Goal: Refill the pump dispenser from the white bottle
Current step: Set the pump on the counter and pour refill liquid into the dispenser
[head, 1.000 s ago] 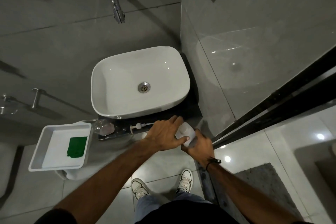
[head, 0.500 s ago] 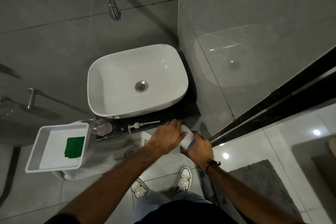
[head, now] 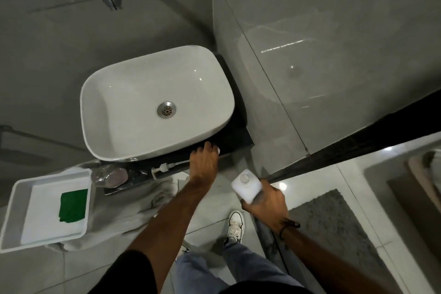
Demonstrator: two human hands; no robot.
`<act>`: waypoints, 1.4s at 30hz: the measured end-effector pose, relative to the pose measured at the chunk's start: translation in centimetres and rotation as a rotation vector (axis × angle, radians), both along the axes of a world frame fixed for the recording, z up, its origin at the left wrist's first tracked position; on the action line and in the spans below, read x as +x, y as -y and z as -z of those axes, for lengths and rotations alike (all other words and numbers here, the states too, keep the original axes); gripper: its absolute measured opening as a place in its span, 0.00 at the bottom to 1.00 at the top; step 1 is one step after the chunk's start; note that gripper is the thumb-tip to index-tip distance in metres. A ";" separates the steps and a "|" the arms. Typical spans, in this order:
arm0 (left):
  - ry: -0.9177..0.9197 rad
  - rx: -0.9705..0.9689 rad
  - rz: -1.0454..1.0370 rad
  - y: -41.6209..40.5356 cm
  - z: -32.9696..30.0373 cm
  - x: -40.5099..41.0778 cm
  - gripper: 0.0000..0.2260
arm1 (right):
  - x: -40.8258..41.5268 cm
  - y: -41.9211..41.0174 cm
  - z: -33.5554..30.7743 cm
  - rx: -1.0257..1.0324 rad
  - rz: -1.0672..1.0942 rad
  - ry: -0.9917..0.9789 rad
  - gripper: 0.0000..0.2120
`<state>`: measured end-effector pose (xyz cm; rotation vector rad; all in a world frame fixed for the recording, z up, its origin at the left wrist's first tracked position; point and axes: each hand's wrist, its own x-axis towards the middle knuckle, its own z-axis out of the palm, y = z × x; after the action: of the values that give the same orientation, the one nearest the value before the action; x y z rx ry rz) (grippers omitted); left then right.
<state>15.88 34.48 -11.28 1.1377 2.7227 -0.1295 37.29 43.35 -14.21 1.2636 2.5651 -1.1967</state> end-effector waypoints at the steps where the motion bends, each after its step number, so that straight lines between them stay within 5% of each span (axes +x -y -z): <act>1: -0.028 -0.022 0.016 -0.1 0.5 -0.1 0.17 | 0.1 0.0 0.0 0.007 0.000 -0.001 0.35; 5: -0.069 -0.032 0.017 0.1 0.8 0.0 0.23 | 0.1 0.1 -0.1 0.020 -0.014 0.027 0.36; 10: 0.044 0.224 0.164 4.5 -0.5 0.7 0.13 | -0.7 1.0 -1.2 -0.018 -0.015 0.028 0.37; 13: 0.199 0.216 0.287 10.5 -0.4 1.0 0.11 | -2.0 3.0 -1.8 0.002 -0.037 0.025 0.35; 18: 0.396 0.085 -0.153 21.7 -0.9 -0.6 0.12 | -5.8 7.1 -3.8 0.085 -0.040 -0.051 0.28; 21: 0.424 0.174 -0.574 25.0 -2.2 -2.2 0.13 | -7.6 8.4 -4.1 0.088 -0.055 -0.107 0.26; 25: 0.400 0.445 -0.975 29.9 -2.5 -5.0 0.29 | -10.0 12.5 -4.5 0.041 -0.123 -0.100 0.31; 30: 0.444 0.815 -0.713 29.8 -3.2 -9.6 0.32 | -12.2 16.4 -6.0 0.038 -0.162 -0.120 0.37; 37: 0.512 0.844 -0.536 29.5 -2.3 -11.1 0.18 | -15.3 19.1 -9.4 0.178 -0.246 -0.199 0.43; 42: 0.589 0.896 -0.409 30.3 -3.8 -10.0 0.29 | -17.6 19.4 -12.2 0.290 -0.418 -0.174 0.43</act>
<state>5.86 4.20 -7.52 0.5549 2.3656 1.3477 19.66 23.92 -2.02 0.6151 3.0064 -0.9105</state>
